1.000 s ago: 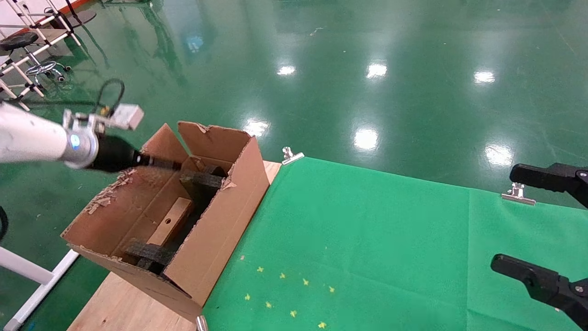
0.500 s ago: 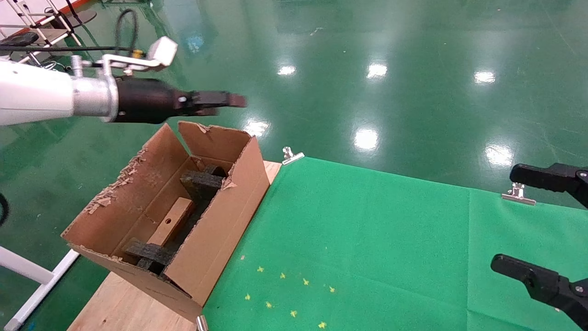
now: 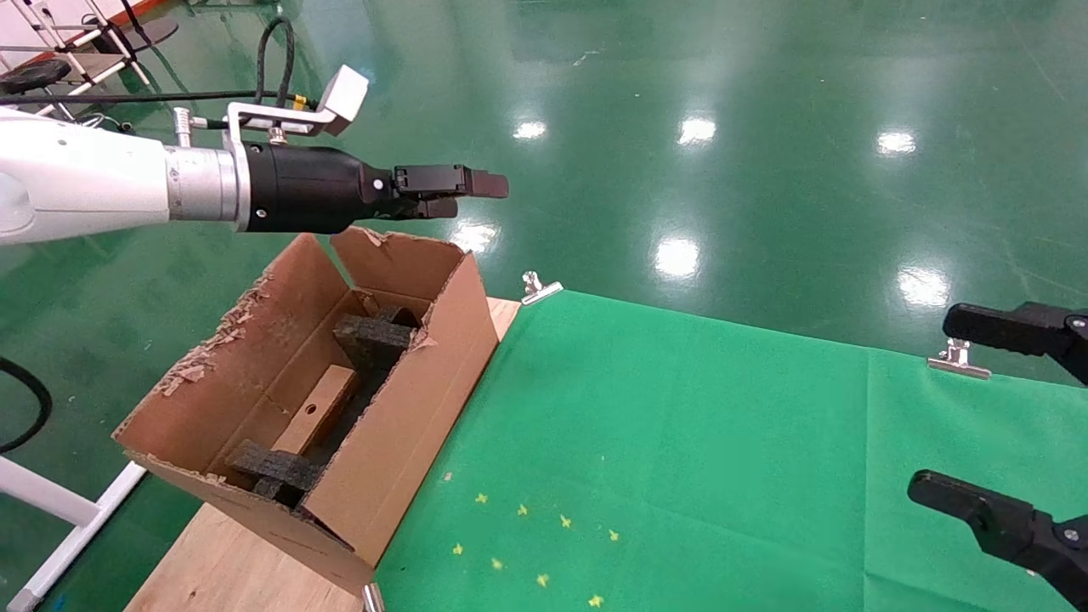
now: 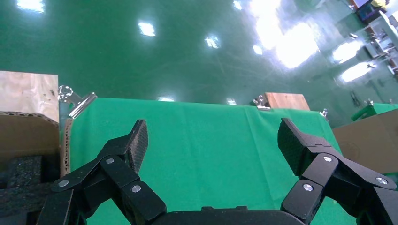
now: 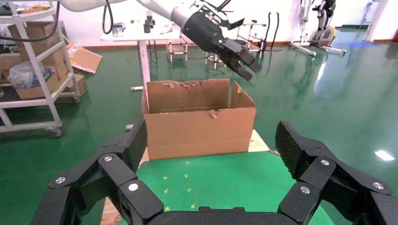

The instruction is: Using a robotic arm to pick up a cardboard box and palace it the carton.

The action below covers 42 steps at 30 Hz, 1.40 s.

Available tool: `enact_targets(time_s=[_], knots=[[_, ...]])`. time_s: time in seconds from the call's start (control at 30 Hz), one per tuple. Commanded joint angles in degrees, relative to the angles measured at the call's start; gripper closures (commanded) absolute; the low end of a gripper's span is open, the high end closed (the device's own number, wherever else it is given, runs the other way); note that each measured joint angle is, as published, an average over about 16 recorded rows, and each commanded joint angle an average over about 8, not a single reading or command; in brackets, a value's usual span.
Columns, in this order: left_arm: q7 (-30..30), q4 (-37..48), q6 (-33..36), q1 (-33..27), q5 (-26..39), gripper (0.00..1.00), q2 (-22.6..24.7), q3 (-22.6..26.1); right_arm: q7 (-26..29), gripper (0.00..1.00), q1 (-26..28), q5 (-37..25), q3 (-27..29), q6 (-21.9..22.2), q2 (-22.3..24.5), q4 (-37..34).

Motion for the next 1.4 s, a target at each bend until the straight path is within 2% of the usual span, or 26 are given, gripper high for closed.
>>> enact_targets(time_s=[0.03,0.27,1.4], knots=[[0.09,0.48,-0.32,-0.27,0.52,0.0,-0.01,0.29,0.0,0.0,0.0,0.0,0.0,0.0,0.0,0.0],[2.74,-3.06,0.21,2.53,-1.17,0.0,-0.79,-1.58,0.0,0.0,0.0,0.0,0.0,0.0,0.0,0.0],[25.1,-35.24,5.77,27.84,-17.48,0.0,-7.44,-18.78,0.0,0.0,0.0,0.0,0.0,0.0,0.0,0.0]])
